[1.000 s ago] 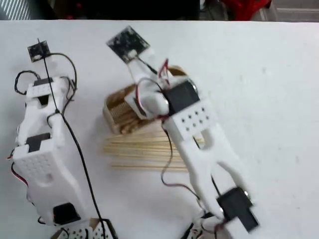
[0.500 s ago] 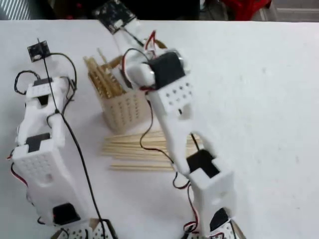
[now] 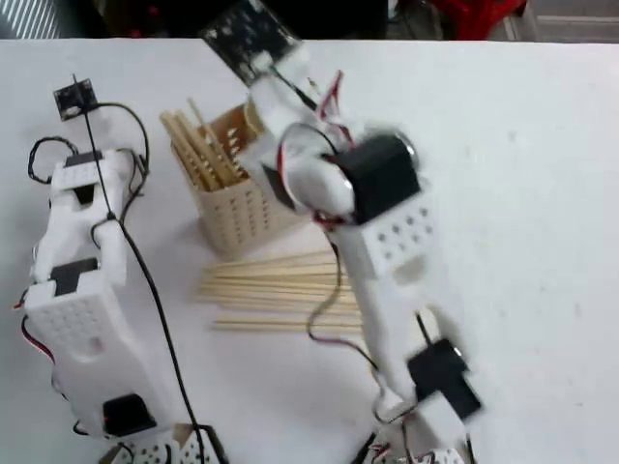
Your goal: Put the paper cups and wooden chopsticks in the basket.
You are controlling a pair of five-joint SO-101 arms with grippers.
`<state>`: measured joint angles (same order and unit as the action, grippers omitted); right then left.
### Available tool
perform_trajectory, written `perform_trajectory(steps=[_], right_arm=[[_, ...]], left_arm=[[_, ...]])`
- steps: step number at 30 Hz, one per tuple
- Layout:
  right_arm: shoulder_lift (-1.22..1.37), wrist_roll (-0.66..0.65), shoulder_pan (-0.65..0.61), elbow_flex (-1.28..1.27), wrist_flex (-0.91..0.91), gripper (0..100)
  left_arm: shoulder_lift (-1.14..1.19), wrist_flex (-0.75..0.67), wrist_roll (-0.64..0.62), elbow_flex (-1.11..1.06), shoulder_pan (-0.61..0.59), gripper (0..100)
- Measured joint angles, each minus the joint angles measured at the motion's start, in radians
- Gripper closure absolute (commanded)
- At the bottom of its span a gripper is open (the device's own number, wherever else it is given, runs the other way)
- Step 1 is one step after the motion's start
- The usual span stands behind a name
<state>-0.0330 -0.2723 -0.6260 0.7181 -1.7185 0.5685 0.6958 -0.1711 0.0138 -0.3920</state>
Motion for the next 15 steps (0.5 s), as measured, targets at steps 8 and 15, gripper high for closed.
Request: perform_trajectory(steps=[8, 15], right_arm=[[-0.331, -0.216, -0.114, -0.621, 0.04, 79.3], [-0.431, -0.316, -0.219, -1.318, 0.437, 85.4]], left_arm=[[0.0, 0.0, 0.0, 0.0, 0.0, 84], [0.0, 0.0, 0.0, 0.0, 0.0, 84]])
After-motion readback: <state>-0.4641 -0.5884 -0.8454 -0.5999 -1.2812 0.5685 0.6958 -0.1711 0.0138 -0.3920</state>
